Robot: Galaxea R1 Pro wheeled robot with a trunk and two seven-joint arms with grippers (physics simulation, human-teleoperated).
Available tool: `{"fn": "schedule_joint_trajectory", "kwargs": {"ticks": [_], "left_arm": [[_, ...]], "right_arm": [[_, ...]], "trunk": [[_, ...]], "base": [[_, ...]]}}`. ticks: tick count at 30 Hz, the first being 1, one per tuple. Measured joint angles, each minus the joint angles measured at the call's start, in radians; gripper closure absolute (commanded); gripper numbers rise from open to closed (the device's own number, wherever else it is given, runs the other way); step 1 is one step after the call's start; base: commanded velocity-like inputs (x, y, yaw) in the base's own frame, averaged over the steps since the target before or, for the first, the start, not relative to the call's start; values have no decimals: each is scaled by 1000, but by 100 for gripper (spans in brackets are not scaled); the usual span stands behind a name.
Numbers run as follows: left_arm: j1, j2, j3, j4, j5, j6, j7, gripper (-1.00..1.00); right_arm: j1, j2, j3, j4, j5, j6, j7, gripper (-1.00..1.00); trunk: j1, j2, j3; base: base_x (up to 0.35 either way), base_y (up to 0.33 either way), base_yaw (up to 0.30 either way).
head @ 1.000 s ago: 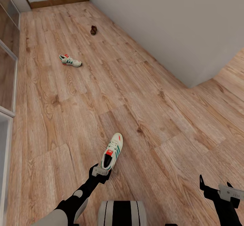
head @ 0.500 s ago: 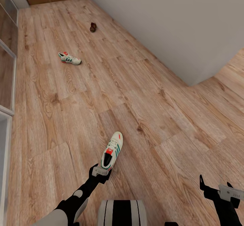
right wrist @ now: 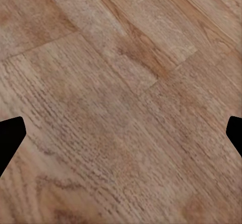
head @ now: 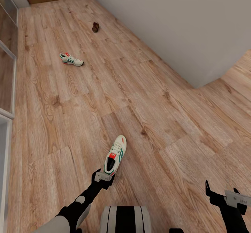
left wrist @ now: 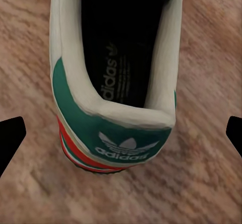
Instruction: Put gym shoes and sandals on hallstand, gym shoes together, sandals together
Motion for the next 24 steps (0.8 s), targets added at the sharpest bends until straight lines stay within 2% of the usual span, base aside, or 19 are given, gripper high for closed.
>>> {"fn": "schedule_joint_trajectory", "kwargs": {"ticks": [24], "left_arm": [[0, 0, 0, 0, 0, 0, 0, -100]], "right_arm": [[-1, 0, 1, 10, 0, 0, 0, -100]], "trunk": [[0, 0, -1]], "base": [[0, 0, 0]]}}
